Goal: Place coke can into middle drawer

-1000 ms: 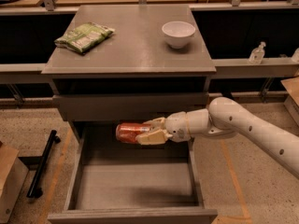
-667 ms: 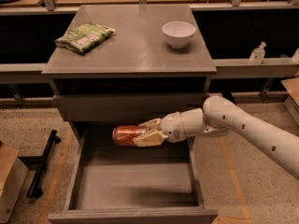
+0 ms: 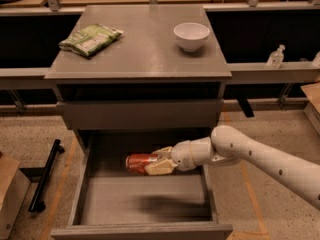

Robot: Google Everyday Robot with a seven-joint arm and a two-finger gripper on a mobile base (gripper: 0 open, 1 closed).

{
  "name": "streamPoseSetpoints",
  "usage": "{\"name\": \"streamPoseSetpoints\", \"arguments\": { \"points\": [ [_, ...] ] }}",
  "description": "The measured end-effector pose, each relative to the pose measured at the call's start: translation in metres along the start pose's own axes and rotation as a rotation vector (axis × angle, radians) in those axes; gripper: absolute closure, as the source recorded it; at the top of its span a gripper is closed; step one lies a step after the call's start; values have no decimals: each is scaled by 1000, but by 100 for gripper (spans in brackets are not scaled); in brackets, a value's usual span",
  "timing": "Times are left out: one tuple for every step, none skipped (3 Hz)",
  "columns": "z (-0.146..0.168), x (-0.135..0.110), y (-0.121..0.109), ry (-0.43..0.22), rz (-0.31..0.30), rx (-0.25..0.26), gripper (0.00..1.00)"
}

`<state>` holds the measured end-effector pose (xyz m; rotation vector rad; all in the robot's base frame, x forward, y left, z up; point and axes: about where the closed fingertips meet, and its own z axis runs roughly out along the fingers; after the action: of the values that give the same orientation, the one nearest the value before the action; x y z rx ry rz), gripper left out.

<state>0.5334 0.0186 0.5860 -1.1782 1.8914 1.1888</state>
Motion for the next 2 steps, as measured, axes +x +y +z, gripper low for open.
{"name": "streamPoseSetpoints", "arguments": {
  "points": [
    [2, 3, -2, 0, 5, 3, 100],
    [1, 14, -5, 26, 28, 26, 100]
  ]
}}
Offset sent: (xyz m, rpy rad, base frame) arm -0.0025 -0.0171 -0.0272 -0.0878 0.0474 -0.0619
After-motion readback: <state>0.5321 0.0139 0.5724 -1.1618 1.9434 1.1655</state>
